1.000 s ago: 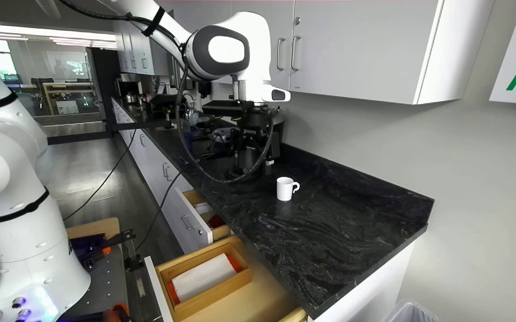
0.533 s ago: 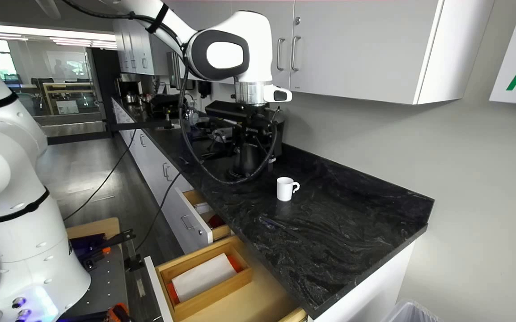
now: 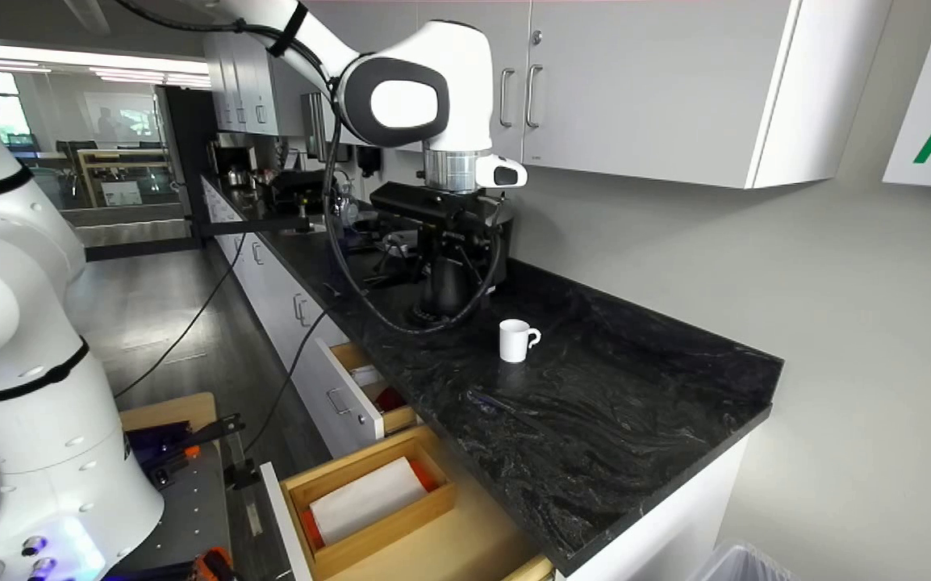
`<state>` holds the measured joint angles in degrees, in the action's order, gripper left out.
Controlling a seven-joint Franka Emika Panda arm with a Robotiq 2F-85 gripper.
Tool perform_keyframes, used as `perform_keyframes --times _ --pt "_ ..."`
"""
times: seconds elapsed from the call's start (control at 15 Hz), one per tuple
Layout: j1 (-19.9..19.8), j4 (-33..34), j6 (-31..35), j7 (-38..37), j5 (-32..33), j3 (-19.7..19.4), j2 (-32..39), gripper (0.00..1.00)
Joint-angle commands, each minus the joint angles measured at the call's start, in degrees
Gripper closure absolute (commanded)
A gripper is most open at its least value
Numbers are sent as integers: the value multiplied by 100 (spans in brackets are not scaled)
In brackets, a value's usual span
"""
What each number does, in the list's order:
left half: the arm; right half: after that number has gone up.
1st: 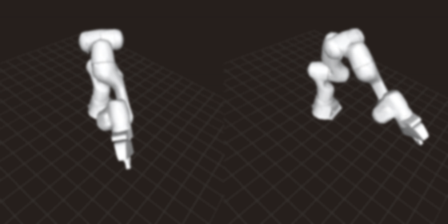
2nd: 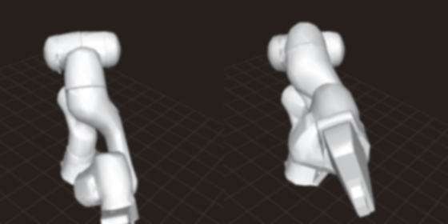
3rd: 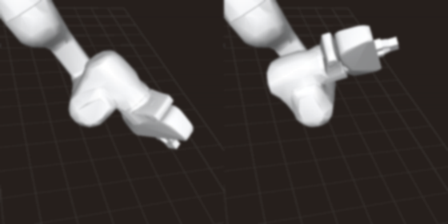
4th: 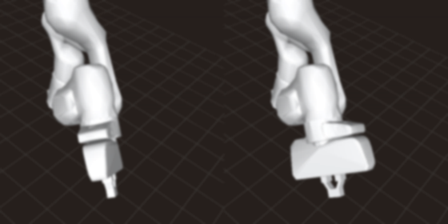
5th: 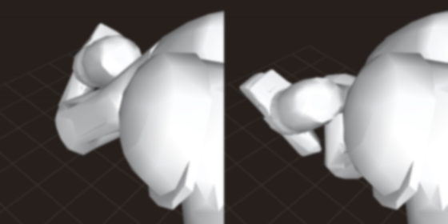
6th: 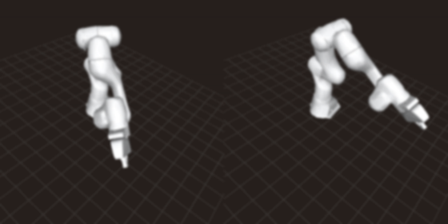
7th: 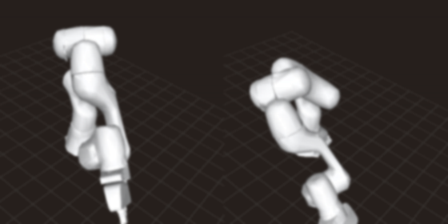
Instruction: Put the knife in the box that is in the drawer
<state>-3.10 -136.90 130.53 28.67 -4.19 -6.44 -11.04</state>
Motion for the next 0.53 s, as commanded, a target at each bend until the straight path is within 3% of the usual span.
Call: perform_keyframes --times 0.0,0.33,0.4,0.47 --pt "80 -41 109 446 -107 -116 7 0" --pt "98 -43 101 776 -293 -144 13 0" --pt "323 -196 235 488 -376 149 -152 0" --pt "418 -91 205 509 -654 188 -37 0"
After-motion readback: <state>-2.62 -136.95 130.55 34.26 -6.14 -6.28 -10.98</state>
